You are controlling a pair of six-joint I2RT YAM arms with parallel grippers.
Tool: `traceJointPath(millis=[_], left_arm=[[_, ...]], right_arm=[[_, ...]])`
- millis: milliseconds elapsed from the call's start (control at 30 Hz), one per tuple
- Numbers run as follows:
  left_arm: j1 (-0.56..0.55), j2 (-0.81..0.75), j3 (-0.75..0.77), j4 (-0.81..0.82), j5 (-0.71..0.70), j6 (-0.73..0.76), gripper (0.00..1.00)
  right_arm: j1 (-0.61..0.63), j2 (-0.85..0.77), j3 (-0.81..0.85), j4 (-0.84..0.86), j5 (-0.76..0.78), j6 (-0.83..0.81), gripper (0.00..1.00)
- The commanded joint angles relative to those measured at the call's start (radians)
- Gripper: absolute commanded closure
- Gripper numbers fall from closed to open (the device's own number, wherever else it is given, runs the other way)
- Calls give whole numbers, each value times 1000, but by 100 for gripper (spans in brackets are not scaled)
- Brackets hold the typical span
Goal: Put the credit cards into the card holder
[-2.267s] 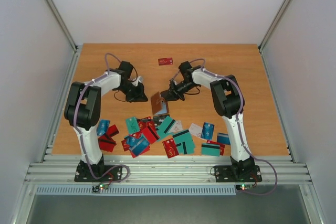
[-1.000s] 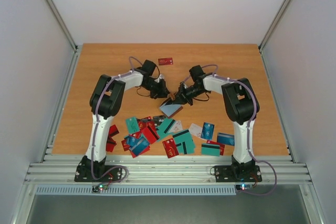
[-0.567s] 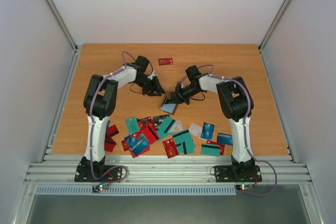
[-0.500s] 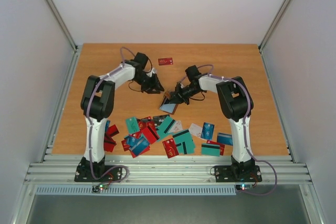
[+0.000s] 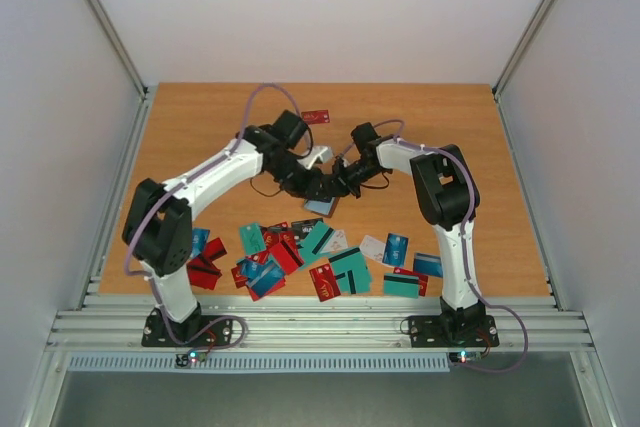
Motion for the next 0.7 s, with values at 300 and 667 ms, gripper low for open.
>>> traceJointPath(millis=[300,667], left_arm=[[-71,190,8,42,-119,59,70],[-70,189,14,92,-466,5,71]], right_arm=[[7,27,-25,-52,65,-27,99],[7,20,-73,-58,75,-62,99]])
